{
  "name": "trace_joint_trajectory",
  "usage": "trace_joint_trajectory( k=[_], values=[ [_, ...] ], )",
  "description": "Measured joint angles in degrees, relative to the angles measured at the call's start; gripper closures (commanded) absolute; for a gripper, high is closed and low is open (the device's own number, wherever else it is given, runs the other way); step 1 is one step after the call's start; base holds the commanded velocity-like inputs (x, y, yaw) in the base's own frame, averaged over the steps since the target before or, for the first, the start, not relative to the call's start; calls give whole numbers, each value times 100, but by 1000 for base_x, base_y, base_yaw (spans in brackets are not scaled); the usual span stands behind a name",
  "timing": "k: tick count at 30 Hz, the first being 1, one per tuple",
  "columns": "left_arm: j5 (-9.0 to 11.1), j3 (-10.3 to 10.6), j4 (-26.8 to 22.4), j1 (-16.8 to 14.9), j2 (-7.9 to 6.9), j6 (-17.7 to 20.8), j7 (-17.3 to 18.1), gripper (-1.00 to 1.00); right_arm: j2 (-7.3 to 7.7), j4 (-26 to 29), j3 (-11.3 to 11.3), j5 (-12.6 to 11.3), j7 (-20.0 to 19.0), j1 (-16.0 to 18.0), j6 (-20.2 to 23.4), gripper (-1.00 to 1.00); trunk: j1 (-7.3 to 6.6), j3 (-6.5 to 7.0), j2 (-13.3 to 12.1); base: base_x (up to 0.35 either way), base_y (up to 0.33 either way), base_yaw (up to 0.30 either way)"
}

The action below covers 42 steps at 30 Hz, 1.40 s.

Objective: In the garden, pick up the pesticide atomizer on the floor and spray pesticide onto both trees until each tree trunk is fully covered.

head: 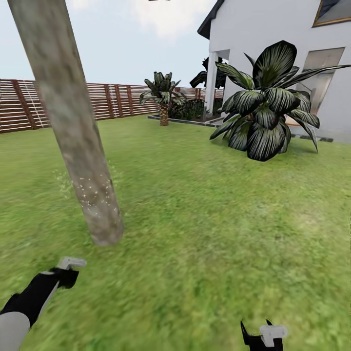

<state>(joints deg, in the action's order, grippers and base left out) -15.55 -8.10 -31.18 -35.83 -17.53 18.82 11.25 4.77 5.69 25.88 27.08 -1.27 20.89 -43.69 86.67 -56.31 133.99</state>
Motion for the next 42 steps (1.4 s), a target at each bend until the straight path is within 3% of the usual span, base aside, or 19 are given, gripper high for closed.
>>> trace_joint_trajectory(
  k=[2, 4, 5, 6, 7, 8, 10, 14, 19, 24, 28, 40, 41, 42],
  values=[
    [-97, 559, 258, 0, -25, -826, 744, 100, -1, 186, -109, 247, -7, 5, 2, -100, -2, 0, 0, -92, 51, 0],
    [-163, 779, 332, -1, -27, -1348, 1345, 100, -22, 648, -189, 466, -22, 7, 31, -100, -3, 1, 0, -28, 15, 0],
    [-228, 835, 347, -7, -23, -1523, 1697, 100, -52, 905, -310, 683, -38, 3, 109, -100, -3, 1, 0, -12, 7, 0],
    [-320, 858, 347, -11, -20, -1594, 1951, 100, -89, 1015, -427, 876, -83, 8, 213, -100, -3, 1, 0, -6, 3, 0],
    [-544, 894, 329, -16, -13, -1679, 2338, 100, -148, 1114, -609, 1183, -246, 37, 438, -100, -3, 1, 0, -3, 2, 0],
    [-746, 926, 315, -26, -2, -1738, 2599, 100, -196, 1183, -726, 1418, -523, 106, 687, -100, -3, 1, 0, -2, 1, 0],
    [-1318, 979, 292, -59, 39, -1860, 3228, 100, -243, 1292, -811, 1562, -1172, 311, 988, -100, -3, 1, 0, -1, 0, 0],
    [-1661, 1032, 268, -103, 144, -1891, 4024, 100, -285, 1380, -855, 1654, -2677, 812, 1186, -100, -3, 1, 0, 0, 0, 0],
    [-1854, 1164, 304, 65, 307, -1847, 3865, 100, -447, 1384, -926, 1762, -2637, 855, 1269, -100, -3, 1, 0, 0, 0, 0],
    [-1983, 1299, 319, 11, 194, -1954, 4027, 100, -555, 1415, -923, 1752, -2800, 820, 1179, -100, -3, 1, 0, 0, 0, 0],
    [-2104, 1428, 317, -20, 326, -1942, 4157, 100, -684, 1452, -926, 1881, -2931, 825, 1224, -100, -3, 1, 0, 0, 0, 0],
    [-2490, 1815, 310, -53, 719, -1639, 4354, 100, -1073, 1830, -1317, 2246, -3325, 834, 1559, -100, -3, 1, 0, 0, 0, 0],
    [-3650, 2274, 335, -54, 1029, -1574, 4393, 100, -1302, 2113, -1848, 2248, -4392, 835, 1853, -100, -3, 1, 0, 0, 0, 0],
    [-3678, 2267, 302, -53, 1371, -1568, 4444, 100, -1368, 2151, -1868, 2246, -4550, 835, 1876, -100, -3, 1, 0, 0, 0, 0]
  ],
)
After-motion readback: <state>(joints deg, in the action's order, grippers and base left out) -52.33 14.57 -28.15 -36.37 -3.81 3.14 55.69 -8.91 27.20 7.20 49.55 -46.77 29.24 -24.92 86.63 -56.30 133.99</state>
